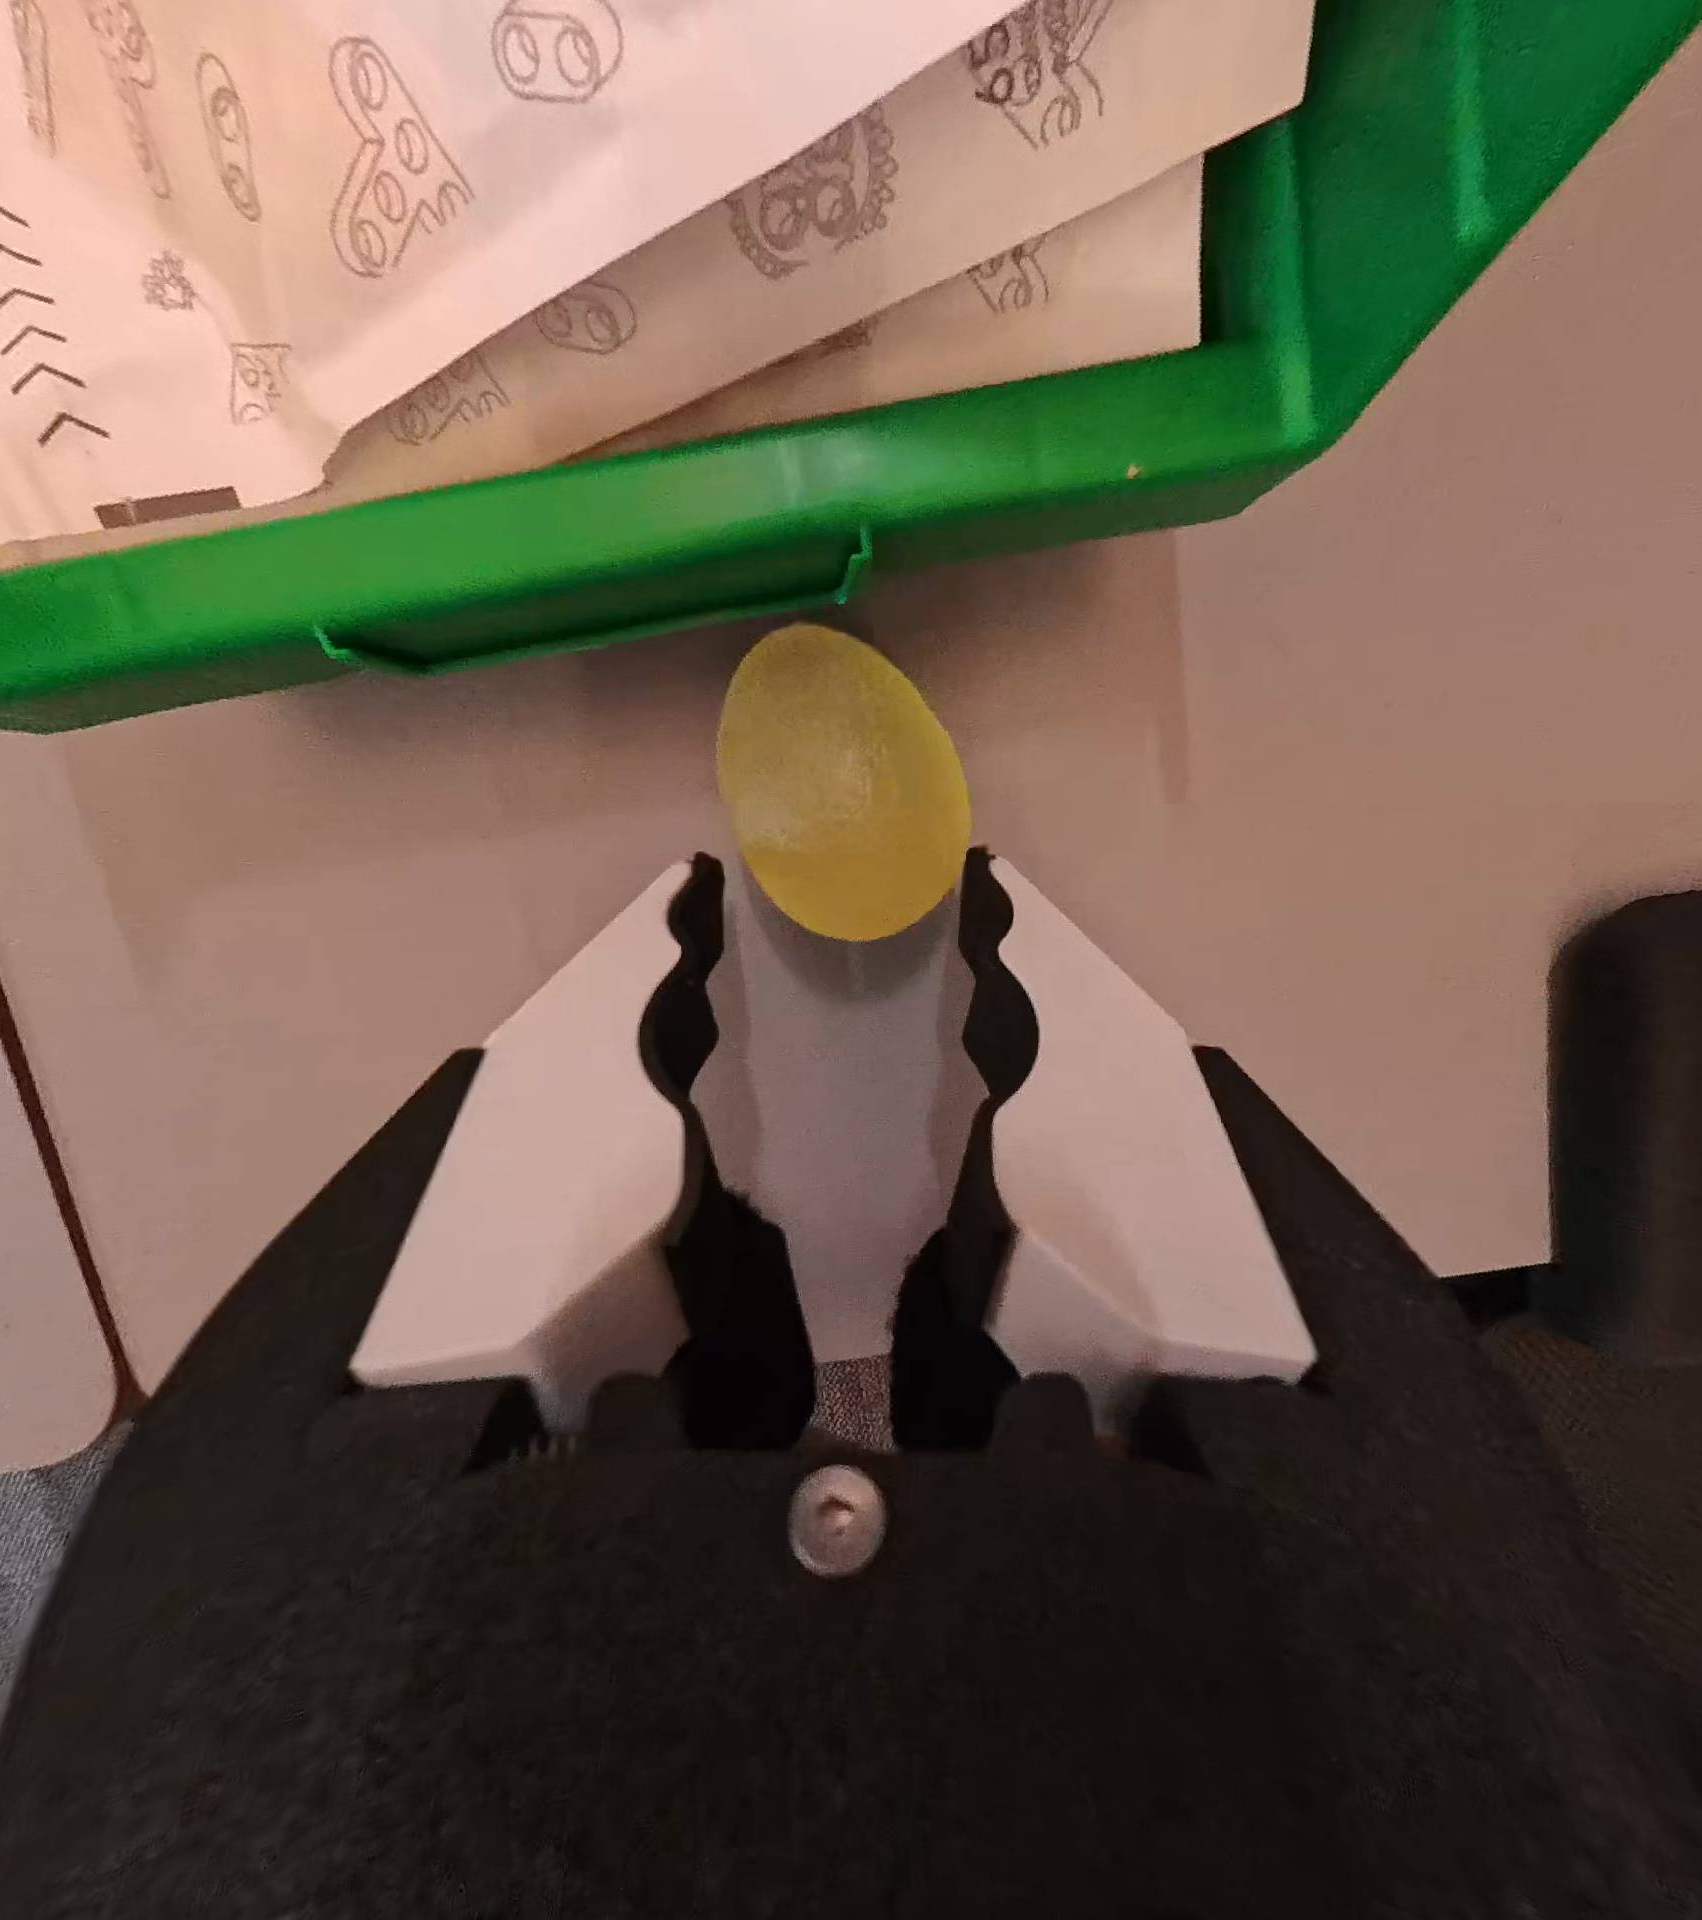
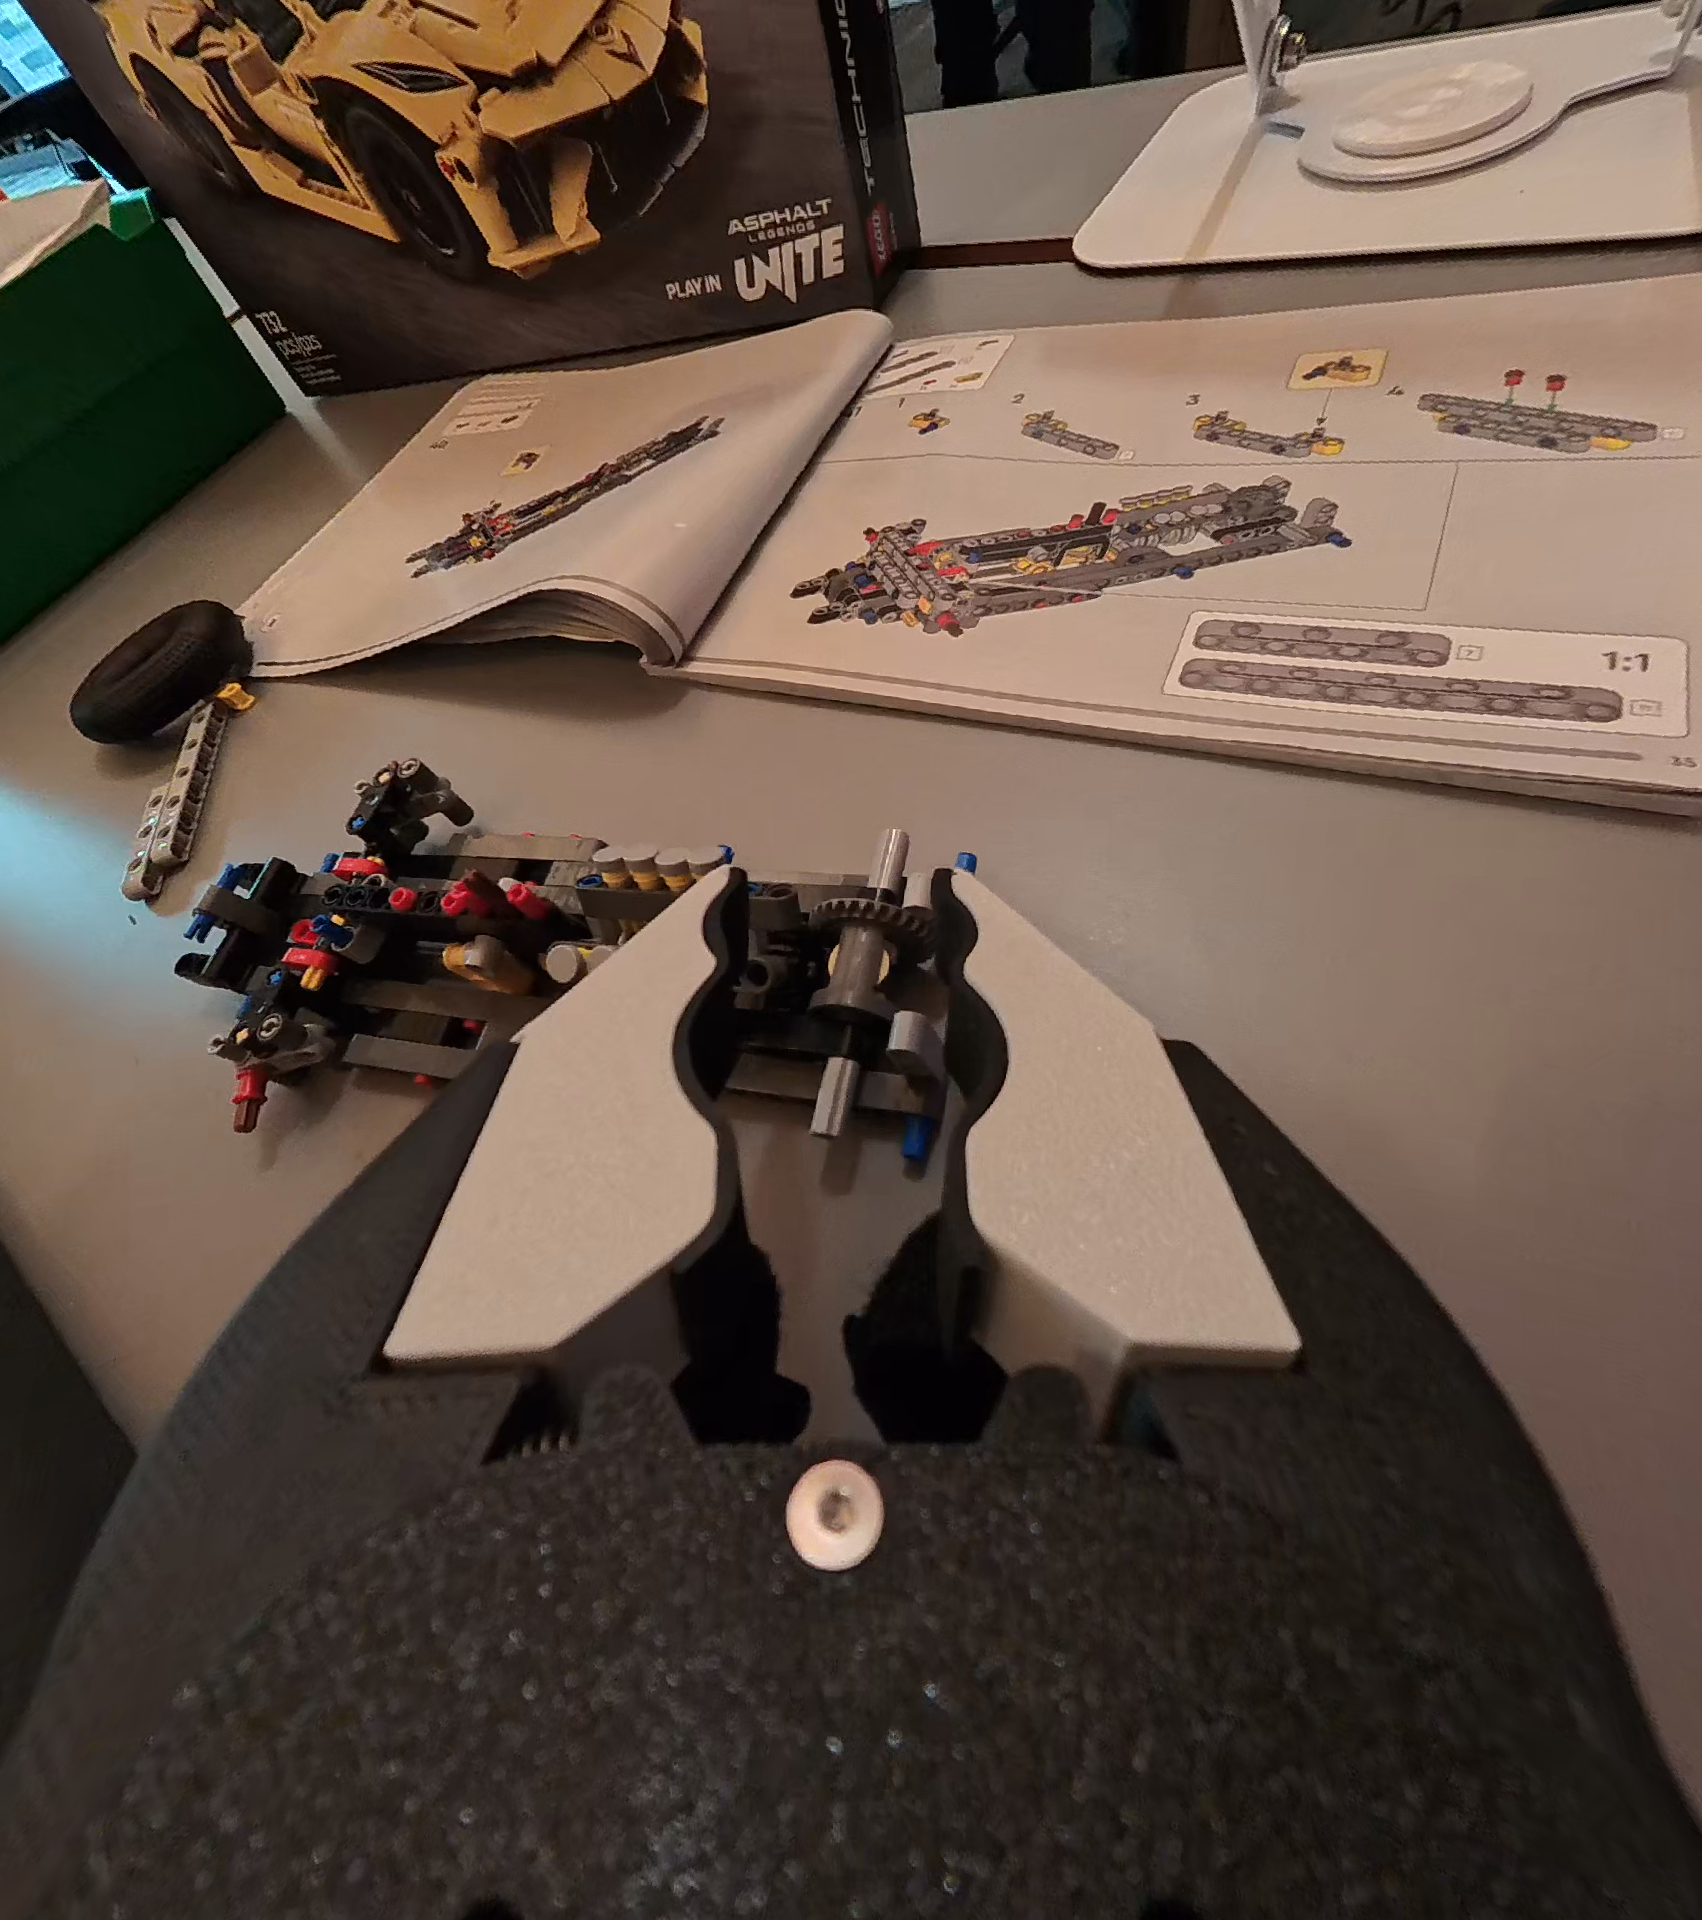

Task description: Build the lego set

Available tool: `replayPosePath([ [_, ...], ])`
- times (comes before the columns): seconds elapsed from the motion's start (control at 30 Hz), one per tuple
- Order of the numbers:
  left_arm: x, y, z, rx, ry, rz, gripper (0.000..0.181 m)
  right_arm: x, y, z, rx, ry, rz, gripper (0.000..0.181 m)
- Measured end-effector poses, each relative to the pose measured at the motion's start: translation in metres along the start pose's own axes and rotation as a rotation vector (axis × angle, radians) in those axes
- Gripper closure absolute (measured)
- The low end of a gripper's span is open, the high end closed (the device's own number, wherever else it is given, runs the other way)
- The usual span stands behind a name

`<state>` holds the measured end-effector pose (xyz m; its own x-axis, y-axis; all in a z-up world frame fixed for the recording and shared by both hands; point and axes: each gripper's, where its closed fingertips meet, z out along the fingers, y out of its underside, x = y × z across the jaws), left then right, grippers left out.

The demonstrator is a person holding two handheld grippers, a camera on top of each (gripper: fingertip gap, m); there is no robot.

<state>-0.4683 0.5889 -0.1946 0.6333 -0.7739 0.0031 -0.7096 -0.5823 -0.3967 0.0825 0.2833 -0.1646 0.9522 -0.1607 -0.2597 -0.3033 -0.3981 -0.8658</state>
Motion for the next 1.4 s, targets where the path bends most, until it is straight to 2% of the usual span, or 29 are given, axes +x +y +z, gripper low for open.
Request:
replayPosePath([
  [0.67,0.002,-0.002,-0.011,0.05,-0.027,0.011,0.135,-0.001,0.0,0.0,-0.002,-0.01,0.011,0.147],
  [0.77,-0.009,-0.002,-0.024,0.035,-0.147,0.006,0.131,-0.001,0.001,0.0,-0.003,-0.008,0.009,0.147],
  [0.8,-0.015,-0.009,-0.037,0.056,-0.247,0.016,0.13,-0.001,0.001,0.0,-0.004,-0.008,0.01,0.147],
  [0.83,-0.012,-0.027,-0.053,0.135,-0.329,0.038,0.129,0.0,0.0,0.0,-0.003,-0.007,0.012,0.147],
  [0.87,0.006,-0.051,-0.065,0.247,-0.33,0.069,0.133,0.0,0.0,0.0,-0.001,-0.005,0.012,0.147],
  [0.93,0.081,-0.096,-0.071,0.433,-0.129,0.173,0.137,0.0,0.0,0.0,-0.002,-0.004,0.009,0.147],
  [1.0,0.161,-0.114,-0.052,0.454,0.077,0.385,0.132,-0.001,0.0,0.0,-0.003,-0.005,0.004,0.147],
  [1.07,0.201,-0.124,-0.016,0.435,0.087,0.579,0.131,-0.001,0.0,0.0,0.001,-0.003,0.001,0.147],
  [1.13,0.224,-0.129,0.022,0.362,0.108,0.626,0.127,0.0,-0.001,-0.001,0.006,-0.003,0.004,0.148],
  [1.2,0.244,-0.135,0.044,0.354,0.142,0.653,0.13,0.0,-0.001,-0.002,0.01,-0.003,0.006,0.148],
  [1.27,0.253,-0.139,0.058,0.349,0.109,0.709,0.134,0.0,-0.001,-0.002,0.008,0.0,0.003,0.147],
  [1.33,0.249,-0.139,0.069,0.317,0.046,0.748,0.154,0.0,-0.001,-0.002,0.007,0.0,0.0,0.147],
  [1.4,0.248,-0.138,0.07,0.31,0.024,0.763,0.157,-0.001,-0.001,-0.002,0.006,-0.003,0.0,0.147],
])
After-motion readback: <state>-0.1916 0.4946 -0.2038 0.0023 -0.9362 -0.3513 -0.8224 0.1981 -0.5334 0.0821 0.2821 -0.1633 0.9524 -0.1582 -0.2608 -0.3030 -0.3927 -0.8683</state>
